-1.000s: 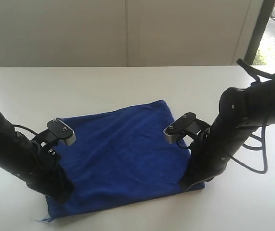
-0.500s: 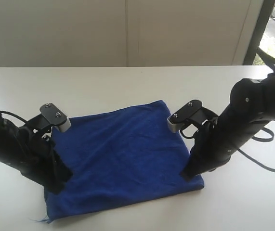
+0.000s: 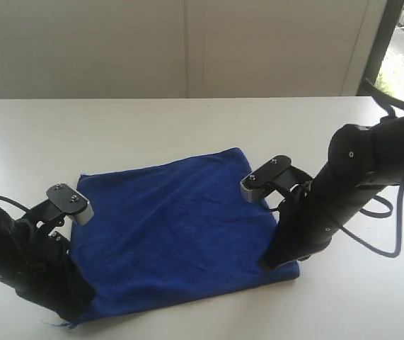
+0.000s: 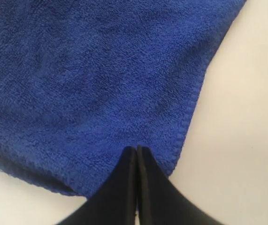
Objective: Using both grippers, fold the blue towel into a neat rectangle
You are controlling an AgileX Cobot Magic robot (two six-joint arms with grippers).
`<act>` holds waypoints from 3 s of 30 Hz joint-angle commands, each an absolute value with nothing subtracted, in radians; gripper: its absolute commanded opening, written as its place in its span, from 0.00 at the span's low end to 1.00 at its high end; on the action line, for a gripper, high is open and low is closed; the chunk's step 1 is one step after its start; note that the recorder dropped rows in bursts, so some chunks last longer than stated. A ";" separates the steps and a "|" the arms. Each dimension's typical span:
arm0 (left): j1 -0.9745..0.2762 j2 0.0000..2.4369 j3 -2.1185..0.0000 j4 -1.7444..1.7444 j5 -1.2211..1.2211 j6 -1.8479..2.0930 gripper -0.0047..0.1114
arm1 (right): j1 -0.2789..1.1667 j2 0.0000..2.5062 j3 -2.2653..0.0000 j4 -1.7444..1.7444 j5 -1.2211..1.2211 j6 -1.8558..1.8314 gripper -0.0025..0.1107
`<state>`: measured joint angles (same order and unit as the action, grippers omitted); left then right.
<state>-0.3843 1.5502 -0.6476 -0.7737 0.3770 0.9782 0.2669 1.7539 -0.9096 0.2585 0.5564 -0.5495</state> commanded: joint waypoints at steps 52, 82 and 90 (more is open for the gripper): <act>-0.472 1.644 -0.677 -0.739 0.342 0.919 0.04 | 0.319 1.771 -0.902 0.131 0.541 -0.436 0.02; -0.472 1.626 -0.678 -0.699 0.422 0.913 0.04 | 0.319 1.748 -0.862 0.100 0.597 -0.364 0.02; -0.472 1.477 -0.739 -0.723 0.410 0.913 0.04 | 0.319 1.603 -0.912 0.100 0.577 -0.362 0.02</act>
